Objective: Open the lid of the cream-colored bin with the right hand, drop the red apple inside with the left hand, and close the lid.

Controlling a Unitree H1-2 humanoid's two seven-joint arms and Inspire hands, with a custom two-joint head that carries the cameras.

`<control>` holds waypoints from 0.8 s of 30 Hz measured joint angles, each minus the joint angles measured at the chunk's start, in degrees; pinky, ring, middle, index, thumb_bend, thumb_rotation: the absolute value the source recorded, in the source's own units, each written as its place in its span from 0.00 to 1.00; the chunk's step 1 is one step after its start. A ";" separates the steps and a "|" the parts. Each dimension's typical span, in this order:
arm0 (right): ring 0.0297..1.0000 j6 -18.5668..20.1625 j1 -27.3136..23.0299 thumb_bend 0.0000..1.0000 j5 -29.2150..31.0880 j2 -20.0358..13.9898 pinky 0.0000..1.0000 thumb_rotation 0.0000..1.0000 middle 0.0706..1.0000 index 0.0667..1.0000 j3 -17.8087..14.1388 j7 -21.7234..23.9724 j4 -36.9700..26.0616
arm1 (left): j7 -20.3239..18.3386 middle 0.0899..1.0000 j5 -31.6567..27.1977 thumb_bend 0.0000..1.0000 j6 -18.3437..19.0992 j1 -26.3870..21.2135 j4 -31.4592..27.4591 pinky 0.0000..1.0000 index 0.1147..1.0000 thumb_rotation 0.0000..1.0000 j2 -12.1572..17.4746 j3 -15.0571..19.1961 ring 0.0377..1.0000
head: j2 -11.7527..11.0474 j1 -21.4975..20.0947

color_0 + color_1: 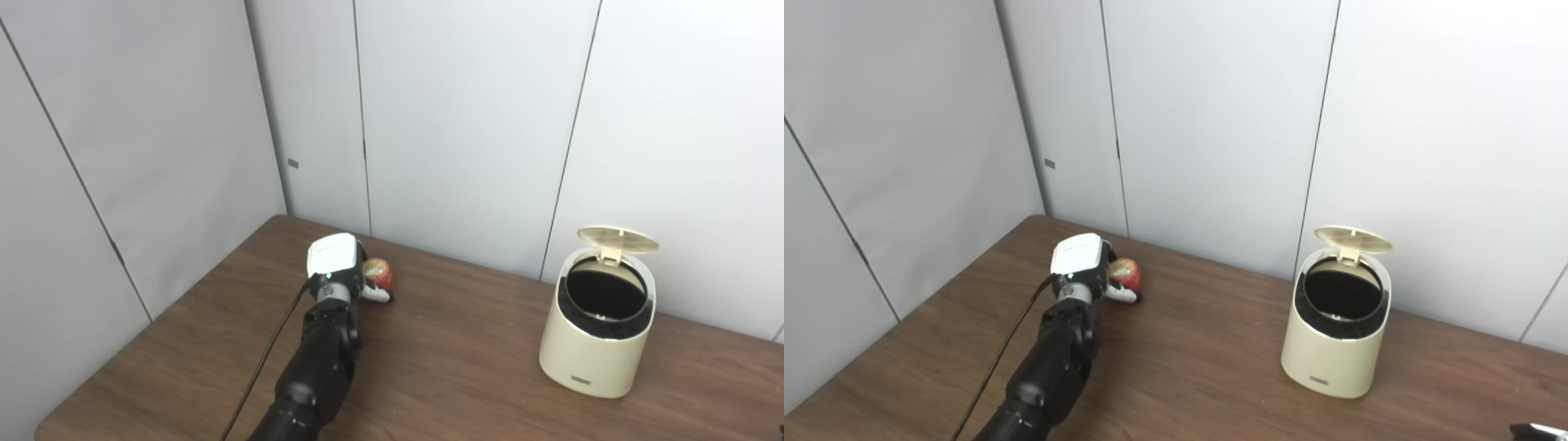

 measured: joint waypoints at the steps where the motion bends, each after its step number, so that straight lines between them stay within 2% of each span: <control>1: 0.46 0.07 -0.14 0.38 -0.15 0.16 0.23 0.93 0.61 0.61 0.15 -0.01 0.03 | 0.34 0.46 -0.75 0.50 -0.01 0.03 0.01 0.18 0.60 0.00 0.36 -0.56 0.37 | -0.26 -0.61; 2: 0.46 0.33 -0.25 0.37 -0.31 0.32 0.23 0.93 0.61 0.61 0.34 -0.01 -0.01 | 0.62 0.46 -1.62 0.50 -0.03 0.10 -0.07 0.18 0.60 0.00 0.70 -1.05 0.37 | -0.27 -0.62; 3: 0.46 0.97 -0.34 0.32 -0.50 0.61 0.24 0.90 0.62 0.61 0.56 0.00 -0.12 | 1.27 0.45 -2.37 0.50 -0.07 0.34 -0.41 0.16 0.50 0.00 0.99 -1.49 0.38 | -0.44 -0.97; 4: 0.47 1.65 -0.36 0.28 -0.67 0.98 0.25 0.88 0.62 0.61 0.68 0.02 -0.32 | 1.75 0.41 -2.99 0.50 -0.19 0.84 -1.19 0.15 0.48 0.00 1.28 -1.81 0.36 | -0.44 -2.62; 7: 0.52 2.75 -0.12 0.18 -1.27 1.95 0.30 0.79 0.63 0.62 1.25 0.05 -1.35 | 2.15 0.39 -4.78 0.50 -0.50 2.71 -5.80 0.16 0.45 0.00 2.00 -2.73 0.33 | -0.71 -3.69; 8: 0.54 3.12 0.01 0.15 -1.39 2.27 0.31 0.72 0.64 0.63 1.49 0.11 -1.76 | 2.04 0.38 -5.10 0.50 -0.49 3.27 -8.05 0.16 0.45 0.00 2.27 -3.19 0.32 | -0.79 -4.74; 9: 0.56 3.66 0.18 0.13 -1.38 2.67 0.34 0.47 0.64 0.64 1.66 0.23 -2.22 | 2.01 0.38 -5.51 0.50 -0.56 3.84 -10.39 0.17 0.45 0.00 2.59 -3.63 0.32 | -0.88 -5.88; 10: 0.56 3.86 0.35 0.13 -1.31 3.14 0.35 0.32 0.64 0.64 1.75 0.32 -2.52 | 2.04 0.39 -5.87 0.50 -0.82 4.34 -12.43 0.18 0.45 0.00 2.97 -3.98 0.32 | -0.88 -5.89; 12: 0.58 4.01 0.40 0.16 -1.44 3.86 0.38 0.10 0.65 0.65 2.19 0.50 -2.95 | 1.88 0.39 -6.68 0.50 -1.12 5.18 -16.11 0.19 0.46 0.00 3.86 -4.56 0.32 | -0.79 -7.20; 13: 0.60 4.25 0.43 0.18 -1.92 4.09 0.41 0.04 0.66 0.66 2.33 0.50 -3.14 | 1.72 0.38 -6.81 0.50 -1.14 5.81 -18.12 0.18 0.46 0.00 4.38 -4.82 0.31 | -0.62 -8.17; 16: 0.62 6.54 0.88 0.23 -3.49 4.94 0.46 0.00 0.67 0.67 2.44 0.36 -4.54 | 1.53 0.43 -8.23 0.50 -1.19 7.89 -22.37 0.14 0.42 0.00 4.77 -4.66 0.36 | 0.96 -12.30; 19: 0.66 9.32 1.16 0.28 -4.74 6.04 0.52 0.00 0.70 0.69 2.89 0.35 -6.30 | 0.77 0.44 -10.43 0.50 -1.30 10.93 -27.61 0.13 0.41 0.00 4.77 -4.53 0.38 | 2.28 -16.43; 20: 0.67 9.90 1.18 0.30 -5.09 6.39 0.53 0.00 0.71 0.69 3.15 0.30 -6.54 | 0.39 0.41 -11.31 0.50 -1.60 11.69 -29.47 0.13 0.43 0.00 4.79 -4.47 0.34 | 2.54 -18.18; 21: 0.67 10.37 1.18 0.31 -5.60 6.64 0.54 0.00 0.72 0.69 3.41 0.17 -6.50 | 0.14 0.39 -11.99 0.49 -2.21 12.10 -30.73 0.14 0.45 0.00 4.86 -4.41 0.32 | 2.55 -18.20; 24: 0.70 10.14 1.04 0.32 -6.62 7.07 0.58 0.00 0.73 0.69 4.53 -1.30 -5.68 | -0.42 0.39 -15.18 0.49 -4.24 12.93 -34.38 0.16 0.46 0.00 5.63 -3.61 0.30 | 2.98 -21.61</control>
